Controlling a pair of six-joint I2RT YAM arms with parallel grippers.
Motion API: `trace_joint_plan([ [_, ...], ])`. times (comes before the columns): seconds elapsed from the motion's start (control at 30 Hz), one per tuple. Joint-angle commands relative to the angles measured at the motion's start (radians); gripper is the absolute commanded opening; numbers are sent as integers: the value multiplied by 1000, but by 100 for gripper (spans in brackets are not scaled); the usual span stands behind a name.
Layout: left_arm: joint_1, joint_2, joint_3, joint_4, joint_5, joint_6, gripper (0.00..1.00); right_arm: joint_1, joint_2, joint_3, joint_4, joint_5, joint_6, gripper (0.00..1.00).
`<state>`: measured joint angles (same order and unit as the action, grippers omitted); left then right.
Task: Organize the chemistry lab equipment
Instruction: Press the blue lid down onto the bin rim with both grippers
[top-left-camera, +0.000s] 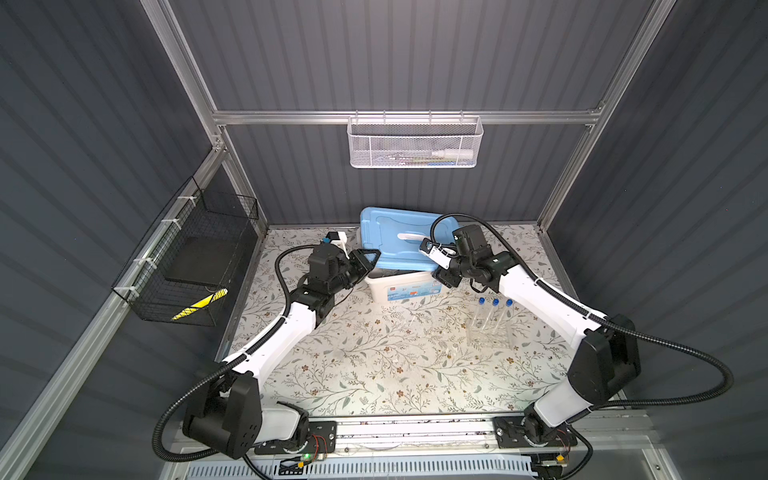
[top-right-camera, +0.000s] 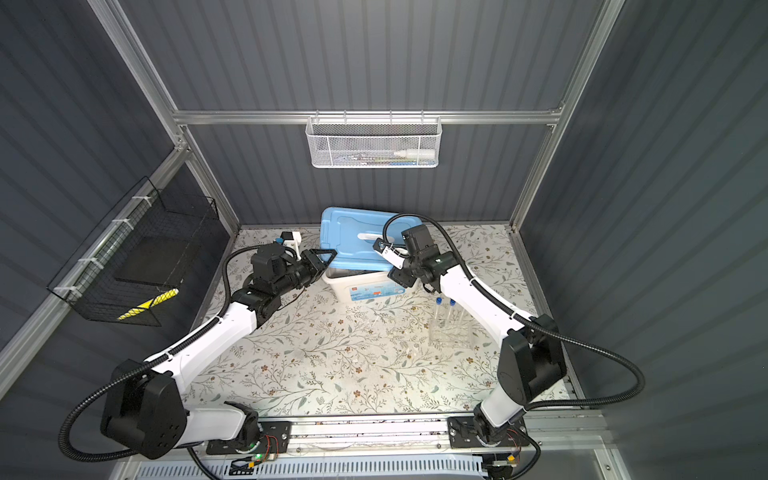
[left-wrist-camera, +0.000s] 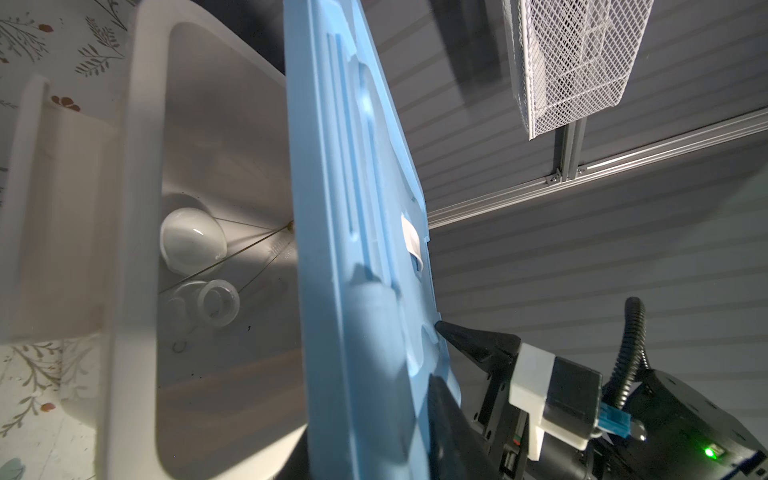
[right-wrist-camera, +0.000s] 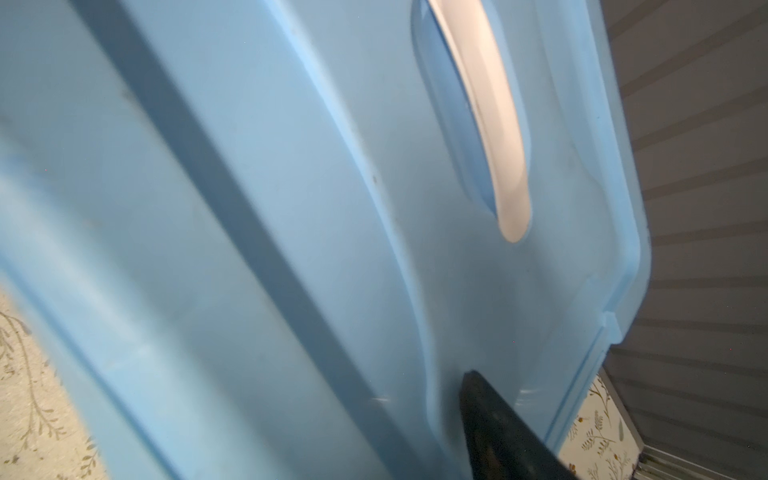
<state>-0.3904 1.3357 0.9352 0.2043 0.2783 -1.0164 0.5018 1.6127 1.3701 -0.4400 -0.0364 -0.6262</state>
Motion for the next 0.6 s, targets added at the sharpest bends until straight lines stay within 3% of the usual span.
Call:
trace_joint_plan([
  [0.0, 8, -15, -57, -93, -64, 67, 34, -37, 20, 35, -96, -76, 118, 72],
  [0.57, 7, -26, -58, -85, -99, 64, 33, -89, -36, 7, -102, -166, 236, 88],
])
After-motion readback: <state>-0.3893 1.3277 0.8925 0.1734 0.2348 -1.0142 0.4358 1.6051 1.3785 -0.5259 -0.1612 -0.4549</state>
